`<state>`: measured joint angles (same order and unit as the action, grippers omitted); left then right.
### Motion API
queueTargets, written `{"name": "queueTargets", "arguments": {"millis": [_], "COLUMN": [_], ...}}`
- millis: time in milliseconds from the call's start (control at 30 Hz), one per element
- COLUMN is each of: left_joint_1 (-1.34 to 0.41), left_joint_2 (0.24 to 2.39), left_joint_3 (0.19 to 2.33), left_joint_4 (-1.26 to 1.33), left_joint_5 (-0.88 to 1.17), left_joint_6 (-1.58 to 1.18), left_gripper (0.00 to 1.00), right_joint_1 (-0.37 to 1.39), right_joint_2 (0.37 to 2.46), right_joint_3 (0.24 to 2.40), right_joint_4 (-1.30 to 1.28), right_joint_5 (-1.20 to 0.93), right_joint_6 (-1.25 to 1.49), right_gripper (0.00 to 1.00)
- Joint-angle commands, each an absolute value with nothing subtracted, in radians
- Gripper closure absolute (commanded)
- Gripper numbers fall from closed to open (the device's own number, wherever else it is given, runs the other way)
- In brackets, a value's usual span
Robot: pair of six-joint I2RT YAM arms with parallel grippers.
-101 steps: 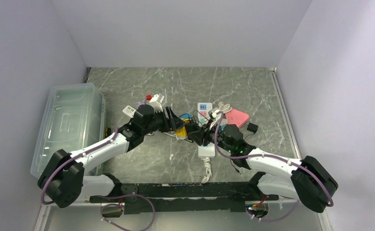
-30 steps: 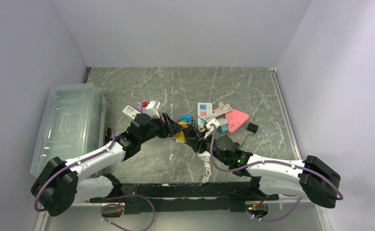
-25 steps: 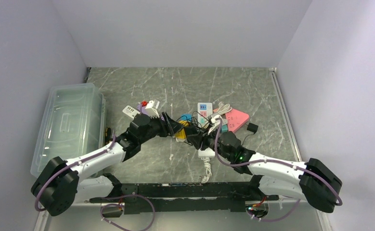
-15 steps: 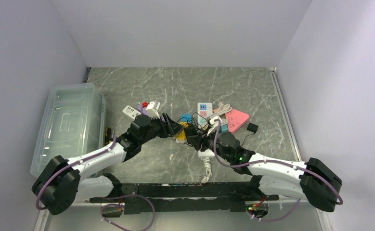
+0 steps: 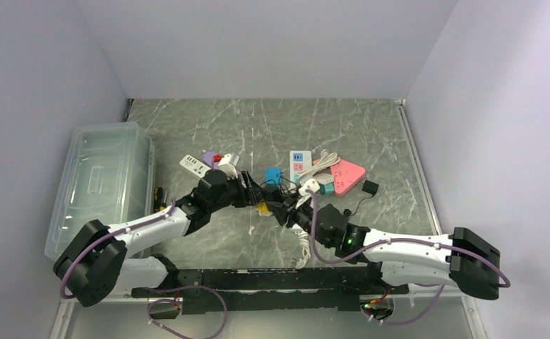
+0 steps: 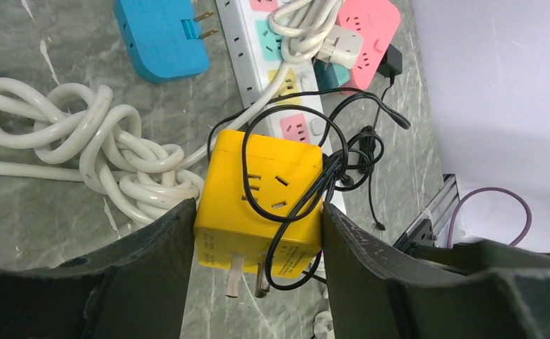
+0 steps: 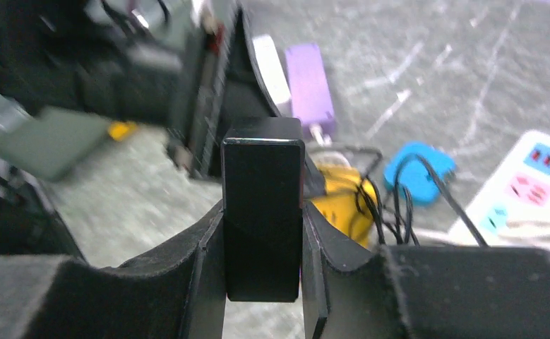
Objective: Pull the plug off the socket
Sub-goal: Remove the plug from the socket, then place the plug at the center of the board.
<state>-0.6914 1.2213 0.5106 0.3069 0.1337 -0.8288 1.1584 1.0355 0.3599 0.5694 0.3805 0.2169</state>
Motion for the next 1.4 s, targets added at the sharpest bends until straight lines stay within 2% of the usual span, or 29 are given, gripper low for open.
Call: {"name": "queueTargets", "arguments": {"millis": [0,200,533,667,833,967,1100,1233,1300,1367], "left_joint_1": [-0.696,-0.696,-0.680,-0.644,-0.591,-0.553,-0.536,-0.520,-0.516,-0.515], "left_joint_2": [1.222,1.193,1.080,1.050,1.058,1.053,1.043,1.036,1.031,1.023], "left_joint_3": [0.500,0.486,0.525,0.558,0.574,0.565,0.565,0.563,0.564,0.561], "left_joint_4": [0.306,0.320,0.232,0.209,0.217,0.241,0.254,0.277,0.283,0.294], "left_joint_5": [0.121,0.110,0.064,0.077,0.142,0.173,0.182,0.182,0.176,0.165], "left_joint_6": [-0.813,-0.797,-0.801,-0.826,-0.864,-0.897,-0.923,-0.967,-0.987,-1.008], "left_gripper": [1.00,1.00,1.00,1.00,1.00,1.00,1.00,1.00,1.00,1.00], "right_joint_1": [1.129,0.974,0.635,0.511,0.467,0.449,0.448,0.483,0.553,0.670], "right_joint_2": [0.990,0.970,1.067,1.154,1.198,1.180,1.092,0.980,0.933,0.900], "right_joint_3": [0.438,0.431,0.613,0.631,0.616,0.615,0.567,0.453,0.410,0.393], "right_joint_4": [0.762,0.728,0.244,0.183,0.191,0.173,0.239,0.452,0.519,0.527], "right_joint_5": [0.328,0.190,0.232,0.126,0.059,0.057,0.011,-0.220,-0.276,-0.219], "right_joint_6": [0.270,0.389,0.537,0.579,0.583,0.564,0.494,0.404,0.343,0.273], "right_gripper": [1.00,1.00,1.00,0.82,0.36,0.09,0.04,0.06,0.08,0.08]}}
